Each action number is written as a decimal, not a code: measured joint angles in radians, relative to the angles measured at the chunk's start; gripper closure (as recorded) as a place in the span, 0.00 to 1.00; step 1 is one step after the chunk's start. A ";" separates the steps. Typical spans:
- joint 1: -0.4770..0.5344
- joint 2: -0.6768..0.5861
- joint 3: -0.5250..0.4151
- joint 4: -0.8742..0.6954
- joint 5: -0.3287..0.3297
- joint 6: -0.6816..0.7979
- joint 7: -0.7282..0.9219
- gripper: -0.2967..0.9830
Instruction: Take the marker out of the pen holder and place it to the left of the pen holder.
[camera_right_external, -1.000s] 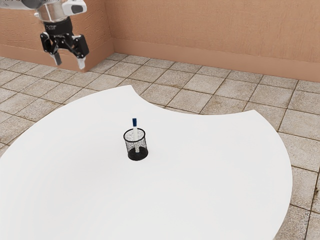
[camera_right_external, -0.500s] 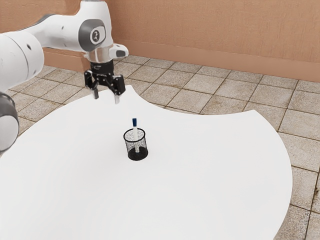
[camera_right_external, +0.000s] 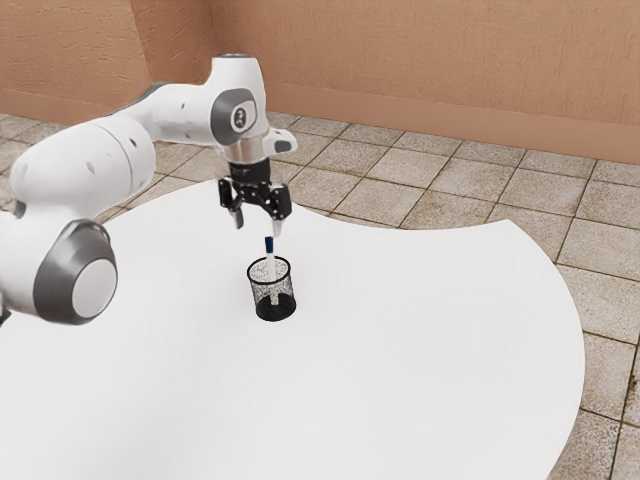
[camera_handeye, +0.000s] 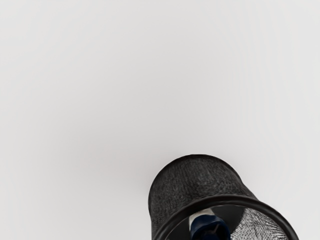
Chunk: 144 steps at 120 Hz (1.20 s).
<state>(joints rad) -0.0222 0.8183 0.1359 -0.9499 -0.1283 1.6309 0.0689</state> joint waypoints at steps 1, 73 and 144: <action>0.000 0.002 0.000 0.002 0.000 -0.002 0.000 0.25; -0.002 0.043 -0.025 0.003 -0.001 -0.015 0.000 0.36; 0.002 0.045 -0.032 0.009 0.001 0.015 0.000 0.78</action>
<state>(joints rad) -0.0206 0.8630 0.1038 -0.9408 -0.1269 1.6458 0.0694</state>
